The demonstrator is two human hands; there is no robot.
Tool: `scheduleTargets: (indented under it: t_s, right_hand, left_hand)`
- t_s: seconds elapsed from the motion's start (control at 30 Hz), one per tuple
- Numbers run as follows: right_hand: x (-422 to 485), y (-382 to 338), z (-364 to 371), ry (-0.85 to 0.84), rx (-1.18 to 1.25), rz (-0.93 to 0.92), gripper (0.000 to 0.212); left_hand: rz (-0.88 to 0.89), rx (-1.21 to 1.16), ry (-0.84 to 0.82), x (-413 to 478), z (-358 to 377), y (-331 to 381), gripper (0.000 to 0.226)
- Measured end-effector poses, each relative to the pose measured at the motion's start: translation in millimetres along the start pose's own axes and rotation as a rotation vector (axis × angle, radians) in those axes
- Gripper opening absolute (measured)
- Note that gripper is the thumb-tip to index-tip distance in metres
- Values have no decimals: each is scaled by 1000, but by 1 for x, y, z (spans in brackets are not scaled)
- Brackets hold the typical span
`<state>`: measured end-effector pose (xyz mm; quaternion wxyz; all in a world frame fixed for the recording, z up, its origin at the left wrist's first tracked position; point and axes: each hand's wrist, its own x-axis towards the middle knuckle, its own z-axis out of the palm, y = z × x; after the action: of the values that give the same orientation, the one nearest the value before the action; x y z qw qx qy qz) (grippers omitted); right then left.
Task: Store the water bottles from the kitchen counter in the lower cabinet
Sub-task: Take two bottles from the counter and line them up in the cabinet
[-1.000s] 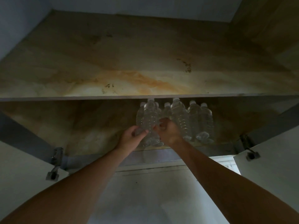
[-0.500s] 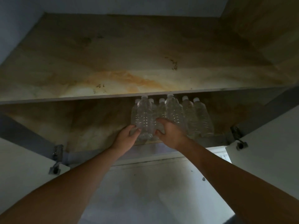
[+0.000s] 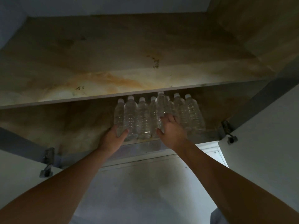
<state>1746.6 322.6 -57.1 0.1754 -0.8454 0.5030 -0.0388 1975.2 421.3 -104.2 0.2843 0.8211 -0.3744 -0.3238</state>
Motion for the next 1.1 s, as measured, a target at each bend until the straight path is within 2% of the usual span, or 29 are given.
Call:
scheduleTargets:
  t_s: [0.13,0.2,0.37,0.5,0.67,0.9,1.1]
  right_hand:
    - [0,9,6,36,1,-30,59]
    - [2,11,9,44,18,-12,63]
    - [1,12,17,19,78,31,76]
    - [5,18,18,29,97,28,72]
    - [7,22,18,62,167,24,66]
    - [12,25,13,112,295,91,63]
    - [27,27,17,74,480,352,64]
  left_hand:
    - [-22,-100,27,3,5,3,30]
    - [-42,-172,27,4,6,7,26]
    - [-15,-73,9,5,4,8,37]
    - [-27,2,48,8,-3,7,53]
    - [-29,79,83,19,-12,1,51]
    - [-130,-96,109,29,-2,-1,51]
    - [-291,-235,90,33,0,2,44]
